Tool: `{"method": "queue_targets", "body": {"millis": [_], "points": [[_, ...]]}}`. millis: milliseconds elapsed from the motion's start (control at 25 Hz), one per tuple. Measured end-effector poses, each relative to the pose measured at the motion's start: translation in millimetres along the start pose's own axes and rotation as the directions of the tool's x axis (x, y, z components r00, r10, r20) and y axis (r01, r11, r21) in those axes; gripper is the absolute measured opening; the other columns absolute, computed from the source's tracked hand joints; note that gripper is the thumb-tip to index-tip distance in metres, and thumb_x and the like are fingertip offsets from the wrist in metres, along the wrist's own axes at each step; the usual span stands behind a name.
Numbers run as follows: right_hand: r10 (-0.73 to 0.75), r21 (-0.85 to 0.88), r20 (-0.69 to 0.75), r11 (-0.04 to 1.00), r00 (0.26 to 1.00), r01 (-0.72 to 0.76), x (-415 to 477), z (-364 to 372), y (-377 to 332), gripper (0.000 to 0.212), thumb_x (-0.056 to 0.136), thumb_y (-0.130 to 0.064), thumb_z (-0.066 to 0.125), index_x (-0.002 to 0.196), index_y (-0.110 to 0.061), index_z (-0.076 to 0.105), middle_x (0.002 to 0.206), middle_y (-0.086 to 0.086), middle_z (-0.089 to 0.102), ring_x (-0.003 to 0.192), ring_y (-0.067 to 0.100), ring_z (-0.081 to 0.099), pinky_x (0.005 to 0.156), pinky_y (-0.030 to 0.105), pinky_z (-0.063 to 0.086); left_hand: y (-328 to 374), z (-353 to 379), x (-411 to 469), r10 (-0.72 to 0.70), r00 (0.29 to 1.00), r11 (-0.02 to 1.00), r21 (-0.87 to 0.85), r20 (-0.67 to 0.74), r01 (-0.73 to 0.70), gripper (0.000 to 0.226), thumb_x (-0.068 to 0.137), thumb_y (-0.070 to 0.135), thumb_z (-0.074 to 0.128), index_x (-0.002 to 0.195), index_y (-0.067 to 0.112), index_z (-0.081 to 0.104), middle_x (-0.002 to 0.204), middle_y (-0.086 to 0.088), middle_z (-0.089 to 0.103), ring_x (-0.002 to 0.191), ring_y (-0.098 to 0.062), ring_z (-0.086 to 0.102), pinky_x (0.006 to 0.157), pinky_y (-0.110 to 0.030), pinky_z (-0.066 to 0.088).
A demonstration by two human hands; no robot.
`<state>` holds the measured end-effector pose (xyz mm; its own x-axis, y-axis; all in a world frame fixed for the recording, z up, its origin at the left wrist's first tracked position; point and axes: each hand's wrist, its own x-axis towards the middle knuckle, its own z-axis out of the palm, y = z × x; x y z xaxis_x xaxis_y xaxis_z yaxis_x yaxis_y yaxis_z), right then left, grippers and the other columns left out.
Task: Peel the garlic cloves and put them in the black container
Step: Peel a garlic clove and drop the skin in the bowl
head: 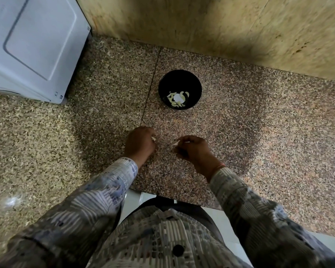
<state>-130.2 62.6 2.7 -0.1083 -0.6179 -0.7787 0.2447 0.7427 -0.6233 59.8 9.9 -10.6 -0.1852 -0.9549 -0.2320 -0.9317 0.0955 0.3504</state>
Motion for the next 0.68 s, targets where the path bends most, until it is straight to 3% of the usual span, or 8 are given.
{"method": "queue_targets", "body": {"millis": [160, 240, 320, 480, 560, 680], "points": [[-0.044, -0.077, -0.027, 0.996, 0.999, 0.042, 3, -7, 7, 0.014, 0.097, 0.004, 0.063, 0.109, 0.002, 0.07, 0.104, 0.023, 0.076, 0.086, 0.029, 0.072, 0.074, 0.036, 0.062, 1, 4, -13, 0.195, 0.981, 0.975, 0.107, 0.004, -0.194, 0.046, 0.083, 0.004, 0.071, 0.125, 0.022, 0.072, 0.127, -0.007, 0.064, 0.118, -0.027, 0.058, 0.088, -0.033, 0.052], [-0.109, -0.168, -0.038, 0.981, 0.993, 0.101, 5, -8, 12, 0.013, 0.094, 0.002, 0.068, 0.105, -0.002, 0.074, 0.1, 0.021, 0.077, 0.081, 0.027, 0.069, 0.073, 0.038, 0.061, 12, 13, -20, 0.284, 0.957, 0.959, -0.017, 0.056, -0.283, 0.044, 0.085, 0.009, 0.071, 0.128, 0.021, 0.07, 0.122, -0.006, 0.067, 0.111, -0.026, 0.062, 0.088, -0.034, 0.052], [-0.169, -0.299, -0.064, 0.944, 0.984, 0.142, 9, -8, 18, 0.012, 0.092, -0.005, 0.074, 0.099, -0.013, 0.078, 0.092, 0.009, 0.079, 0.079, 0.024, 0.073, 0.078, 0.042, 0.063, 22, 23, -21, 0.296, 0.954, 0.948, -0.142, 0.056, -0.285, 0.031, 0.091, 0.02, 0.07, 0.121, 0.021, 0.074, 0.11, -0.004, 0.073, 0.099, -0.023, 0.067, 0.081, -0.028, 0.05], [-0.324, -0.69, -0.003, 0.685, 0.946, 0.233, 19, -8, 26, 0.007, 0.094, -0.026, 0.074, 0.098, -0.028, 0.078, 0.086, -0.008, 0.077, 0.075, 0.01, 0.072, 0.072, 0.032, 0.063, 28, 33, -15, 0.239, 0.971, 0.96, -0.156, 0.026, -0.233, 0.013, 0.09, 0.016, 0.069, 0.097, 0.017, 0.08, 0.09, -0.006, 0.077, 0.084, -0.024, 0.071, 0.074, -0.03, 0.052], [-0.335, -0.751, 0.038, 0.612, 0.942, 0.248, 23, -6, 28, 0.007, 0.094, -0.031, 0.073, 0.097, -0.028, 0.078, 0.087, -0.01, 0.076, 0.076, 0.007, 0.07, 0.075, 0.032, 0.062, 24, 34, -13, 0.247, 0.968, 0.963, -0.118, 0.037, -0.241, 0.011, 0.087, 0.013, 0.07, 0.091, 0.015, 0.08, 0.088, -0.007, 0.076, 0.083, -0.025, 0.07, 0.075, -0.031, 0.052], [-0.307, -0.686, -0.058, 0.703, 0.95, 0.185, 29, 0, 24, 0.002, 0.089, -0.024, 0.079, 0.09, -0.024, 0.081, 0.083, -0.005, 0.079, 0.073, 0.011, 0.074, 0.075, 0.033, 0.064, 14, 37, -9, 0.279, 0.958, 0.958, -0.087, 0.071, -0.273, 0.01, 0.088, 0.015, 0.067, 0.088, 0.015, 0.077, 0.087, -0.007, 0.072, 0.082, -0.026, 0.067, 0.073, -0.034, 0.051]]}}
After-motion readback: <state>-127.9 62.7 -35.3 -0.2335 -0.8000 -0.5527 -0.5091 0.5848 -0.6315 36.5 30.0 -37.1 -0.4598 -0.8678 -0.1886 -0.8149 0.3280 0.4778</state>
